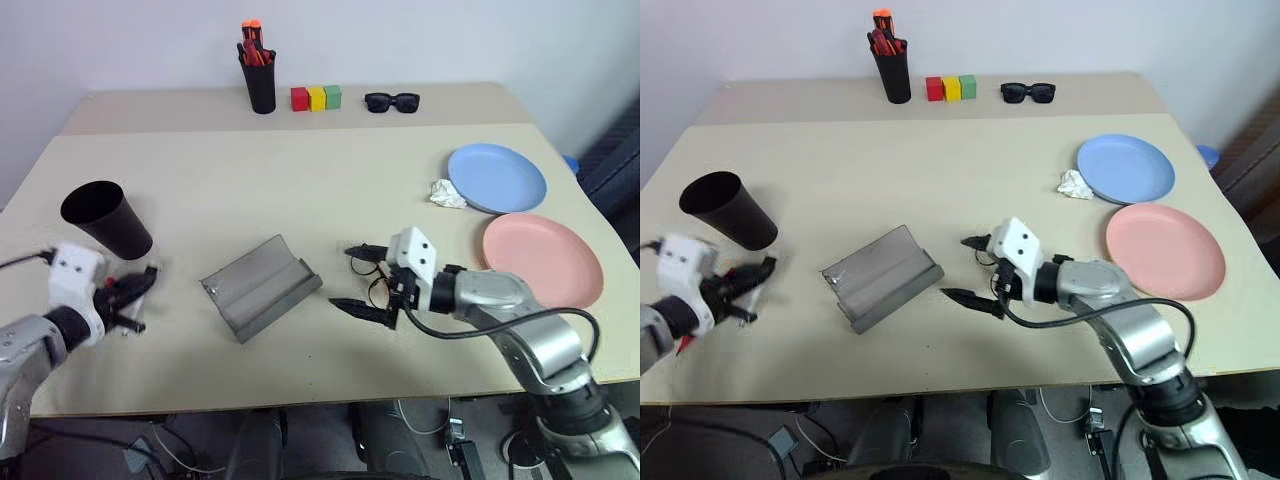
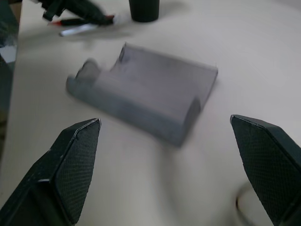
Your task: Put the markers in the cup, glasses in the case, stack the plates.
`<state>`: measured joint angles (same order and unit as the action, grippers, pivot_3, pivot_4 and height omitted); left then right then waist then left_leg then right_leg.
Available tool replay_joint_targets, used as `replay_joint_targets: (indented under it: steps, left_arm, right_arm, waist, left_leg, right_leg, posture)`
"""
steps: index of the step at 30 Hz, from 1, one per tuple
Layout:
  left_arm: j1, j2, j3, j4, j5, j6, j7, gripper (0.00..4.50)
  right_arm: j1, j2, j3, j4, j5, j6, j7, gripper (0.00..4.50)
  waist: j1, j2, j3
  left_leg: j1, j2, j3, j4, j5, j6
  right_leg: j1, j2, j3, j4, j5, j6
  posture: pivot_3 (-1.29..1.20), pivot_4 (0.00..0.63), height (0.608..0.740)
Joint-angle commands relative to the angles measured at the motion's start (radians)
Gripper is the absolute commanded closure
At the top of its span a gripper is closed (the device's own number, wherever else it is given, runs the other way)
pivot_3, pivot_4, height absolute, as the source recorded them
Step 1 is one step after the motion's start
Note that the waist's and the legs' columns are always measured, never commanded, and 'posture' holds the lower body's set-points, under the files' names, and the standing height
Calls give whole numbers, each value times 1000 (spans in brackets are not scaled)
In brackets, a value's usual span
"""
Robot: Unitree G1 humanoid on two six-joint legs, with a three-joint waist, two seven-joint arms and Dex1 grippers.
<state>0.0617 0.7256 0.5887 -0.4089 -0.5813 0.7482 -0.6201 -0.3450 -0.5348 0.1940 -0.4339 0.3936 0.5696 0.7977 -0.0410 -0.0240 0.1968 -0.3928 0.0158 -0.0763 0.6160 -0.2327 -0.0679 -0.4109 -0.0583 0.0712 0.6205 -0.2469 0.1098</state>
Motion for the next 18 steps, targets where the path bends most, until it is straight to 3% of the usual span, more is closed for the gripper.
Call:
replay_joint_targets:
  steps: [1, 7, 14, 18]
  left_arm:
    - [-140, -25, 85, -32, -88, -57, 59, 4468]
    - [-400, -72, -27, 118, 148, -317, 262, 4468]
    - [-475, -119, -73, 348, 353, -575, 426, 4468]
    - [-494, -142, -75, 437, 369, -657, 457, 4468]
  right_arm:
    - [-97, 104, 8, 68, -50, -66, -87, 0]
    - [-265, 300, -1, 217, -83, -119, -204, 0]
    - [-365, 449, 58, 342, -121, -199, -219, 0]
    - [-382, 508, 63, 413, -148, -241, -244, 0]
  waist:
    - [-1, 0, 0]
    - [-4, 0, 0]
    - [-5, 0, 0]
    - [-3, 0, 0]
  left_leg:
    - [0, 0, 0, 0, 0, 0]
    - [1, 0, -1, 1, 1, -1]
    - [1, 0, -2, -1, 1, -1]
    - [1, 0, -2, -1, 1, -1]
  right_leg:
    - [0, 0, 0, 0, 0, 0]
    - [0, 2, 0, 5, 2, 4]
    - [-3, 2, 0, 10, 2, 5]
    - [-3, 3, 0, 11, 3, 5]
  posture:
    - [0, 150, 740]
    - [0, 150, 740]
    - [0, 150, 740]
    - [0, 150, 740]
